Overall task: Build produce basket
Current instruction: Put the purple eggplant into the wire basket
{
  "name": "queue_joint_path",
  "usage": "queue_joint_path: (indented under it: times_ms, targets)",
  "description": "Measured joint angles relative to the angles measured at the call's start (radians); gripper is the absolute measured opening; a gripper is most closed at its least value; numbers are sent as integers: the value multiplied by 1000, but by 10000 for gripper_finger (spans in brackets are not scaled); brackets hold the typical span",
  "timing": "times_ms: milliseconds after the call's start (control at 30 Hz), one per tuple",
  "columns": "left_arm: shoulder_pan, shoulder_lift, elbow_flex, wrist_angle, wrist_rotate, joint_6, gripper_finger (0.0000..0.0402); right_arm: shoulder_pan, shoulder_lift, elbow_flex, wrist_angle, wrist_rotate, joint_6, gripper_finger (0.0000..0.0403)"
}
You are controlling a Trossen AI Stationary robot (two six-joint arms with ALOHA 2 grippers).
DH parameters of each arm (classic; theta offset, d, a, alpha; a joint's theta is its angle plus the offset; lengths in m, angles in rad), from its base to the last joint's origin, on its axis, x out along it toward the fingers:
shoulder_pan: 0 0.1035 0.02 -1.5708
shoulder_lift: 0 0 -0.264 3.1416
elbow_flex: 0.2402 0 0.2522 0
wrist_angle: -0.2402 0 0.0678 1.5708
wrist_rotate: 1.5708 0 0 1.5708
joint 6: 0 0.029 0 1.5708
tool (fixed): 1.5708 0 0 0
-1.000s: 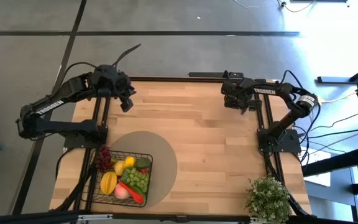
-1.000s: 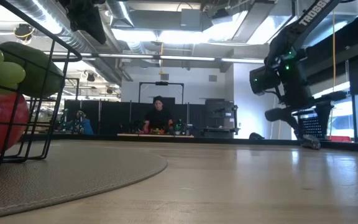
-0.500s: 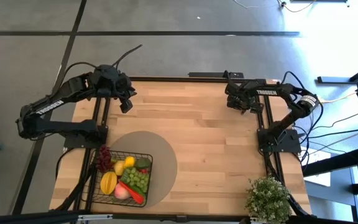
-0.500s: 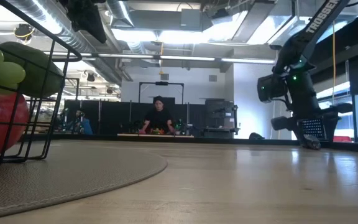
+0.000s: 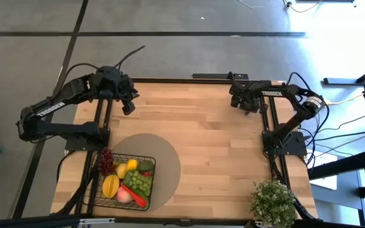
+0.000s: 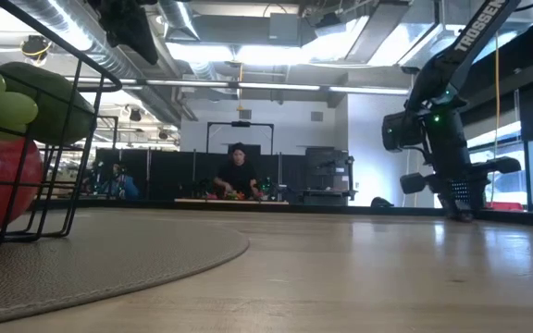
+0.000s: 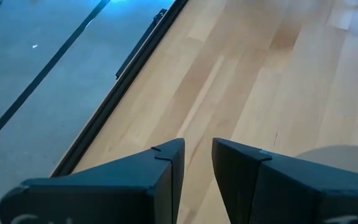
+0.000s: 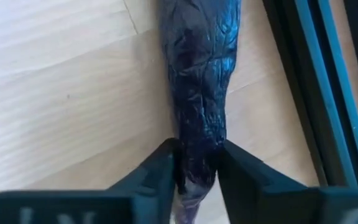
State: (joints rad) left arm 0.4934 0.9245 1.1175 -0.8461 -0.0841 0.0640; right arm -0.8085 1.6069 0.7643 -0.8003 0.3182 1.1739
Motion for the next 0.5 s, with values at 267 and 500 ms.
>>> queue_joint_path:
  times_ms: [267,500]
  targets:
    - [0,0,0,-9,0,22,71,0,1,-2,-1,13,-28,32]
    - [0,0,0,-9,0,24,71,34,3,37,18,-9,-110,32]
